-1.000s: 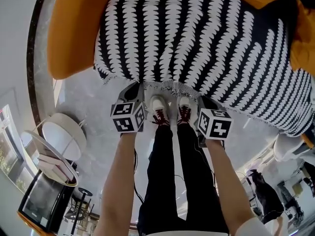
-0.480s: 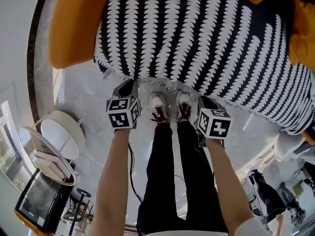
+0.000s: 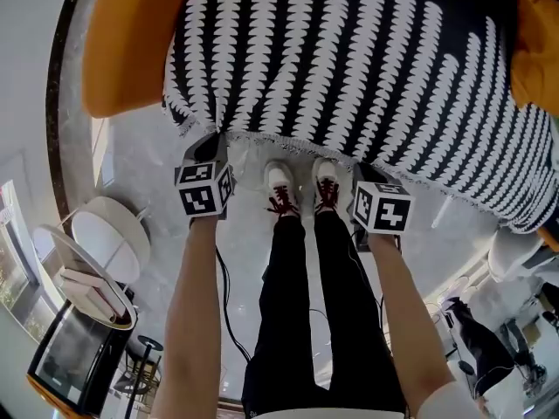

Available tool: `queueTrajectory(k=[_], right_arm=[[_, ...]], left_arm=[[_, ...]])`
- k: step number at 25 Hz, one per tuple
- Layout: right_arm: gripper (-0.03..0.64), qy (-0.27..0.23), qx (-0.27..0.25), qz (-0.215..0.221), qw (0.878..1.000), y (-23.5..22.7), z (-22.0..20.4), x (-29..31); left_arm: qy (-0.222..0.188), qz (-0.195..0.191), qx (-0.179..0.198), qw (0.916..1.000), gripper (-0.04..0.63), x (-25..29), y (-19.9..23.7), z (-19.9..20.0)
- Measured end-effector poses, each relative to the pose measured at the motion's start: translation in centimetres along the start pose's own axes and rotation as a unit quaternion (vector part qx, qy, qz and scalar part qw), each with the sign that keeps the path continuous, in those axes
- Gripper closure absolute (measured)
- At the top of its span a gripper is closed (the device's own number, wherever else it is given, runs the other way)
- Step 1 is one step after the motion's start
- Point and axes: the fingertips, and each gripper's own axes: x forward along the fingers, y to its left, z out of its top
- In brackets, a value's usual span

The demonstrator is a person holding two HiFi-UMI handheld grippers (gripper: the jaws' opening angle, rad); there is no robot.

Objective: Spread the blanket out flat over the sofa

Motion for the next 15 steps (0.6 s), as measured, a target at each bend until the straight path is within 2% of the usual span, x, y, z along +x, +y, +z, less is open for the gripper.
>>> queueTrajectory(k=[10, 13, 15], right_arm=[[0.604, -0.094, -0.037, -0.009, 0.995, -0.4, -1.1, 2.8], [0.604, -0.096, -0.035, -0.004, 0.995, 0.3, -1.7, 3.1], [0.604, -0.087, -0.02, -0.005, 0.996, 0.4, -2.4, 2.3]], left_arm=[[-0.101, 0.015, -0.037, 0.9941, 0.569, 3.6, 0.9, -2.3], [-0.097, 0.019, -0.034, 0.9945, 0.571, 3.6, 1.8, -2.4], [-0.084, 0.008, -0.03, 0.996, 0.571, 3.7, 1.7, -2.6]])
